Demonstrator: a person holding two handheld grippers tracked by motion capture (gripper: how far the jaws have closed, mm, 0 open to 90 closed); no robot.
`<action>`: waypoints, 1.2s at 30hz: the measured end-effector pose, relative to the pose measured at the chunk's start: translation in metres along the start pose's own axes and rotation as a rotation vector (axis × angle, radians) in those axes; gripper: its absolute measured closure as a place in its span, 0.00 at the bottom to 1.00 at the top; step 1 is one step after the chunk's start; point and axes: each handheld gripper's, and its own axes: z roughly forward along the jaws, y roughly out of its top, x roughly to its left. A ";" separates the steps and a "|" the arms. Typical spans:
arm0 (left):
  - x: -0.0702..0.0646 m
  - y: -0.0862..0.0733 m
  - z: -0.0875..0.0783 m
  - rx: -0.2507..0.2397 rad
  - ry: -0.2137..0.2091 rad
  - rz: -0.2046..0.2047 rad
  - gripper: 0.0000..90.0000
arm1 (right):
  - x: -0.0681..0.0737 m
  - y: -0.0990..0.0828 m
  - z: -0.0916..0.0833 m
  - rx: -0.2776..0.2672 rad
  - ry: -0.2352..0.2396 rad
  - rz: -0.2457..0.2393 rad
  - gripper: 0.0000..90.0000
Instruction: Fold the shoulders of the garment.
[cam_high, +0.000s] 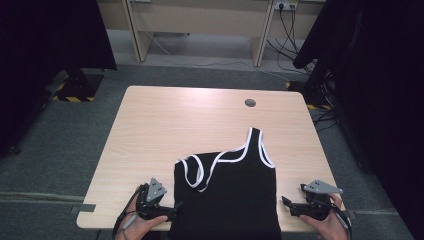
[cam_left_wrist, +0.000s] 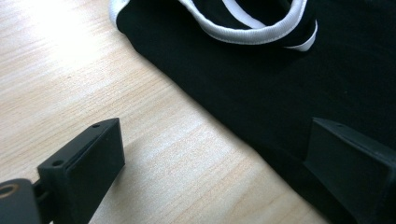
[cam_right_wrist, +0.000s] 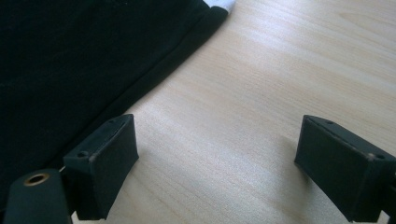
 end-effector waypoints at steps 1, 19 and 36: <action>0.000 0.000 0.000 0.000 0.000 0.000 0.04 | 0.000 0.000 0.000 0.001 0.001 -0.001 0.15; 0.002 0.004 0.001 0.031 -0.016 0.015 0.04 | -0.001 0.007 0.003 0.030 0.017 -0.012 0.16; 0.007 0.010 0.005 0.053 -0.038 0.034 0.03 | -0.003 0.039 0.013 -0.009 0.059 -0.032 0.17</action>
